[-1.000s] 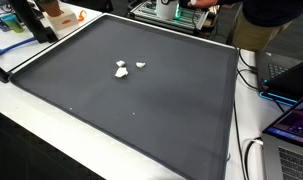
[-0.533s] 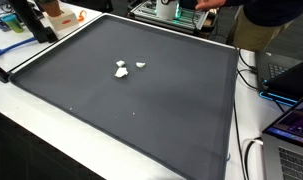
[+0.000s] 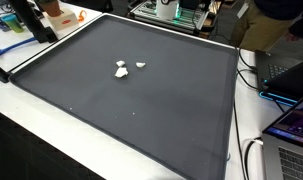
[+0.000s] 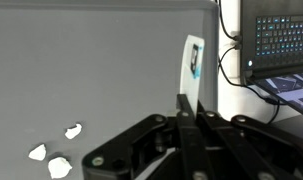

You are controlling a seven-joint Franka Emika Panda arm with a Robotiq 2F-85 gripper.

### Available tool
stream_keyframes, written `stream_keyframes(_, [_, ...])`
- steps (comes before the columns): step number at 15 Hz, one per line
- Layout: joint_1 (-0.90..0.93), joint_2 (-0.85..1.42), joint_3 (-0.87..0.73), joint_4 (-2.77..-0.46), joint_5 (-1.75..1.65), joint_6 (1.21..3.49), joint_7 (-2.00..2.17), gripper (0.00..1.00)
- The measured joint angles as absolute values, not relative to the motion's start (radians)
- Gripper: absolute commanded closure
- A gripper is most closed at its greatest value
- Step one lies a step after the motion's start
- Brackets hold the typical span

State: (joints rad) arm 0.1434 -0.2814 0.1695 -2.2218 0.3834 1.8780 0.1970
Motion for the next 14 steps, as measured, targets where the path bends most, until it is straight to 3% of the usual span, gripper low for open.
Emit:
stream_keyframes(8, [0.075, -0.231, 0.159, -2.221, 0.068, 2.034, 0.190, 0.99])
stream_keyframes(14, [0.073, -0.206, 0.147, -2.210, 0.053, 2.034, 0.177, 0.99])
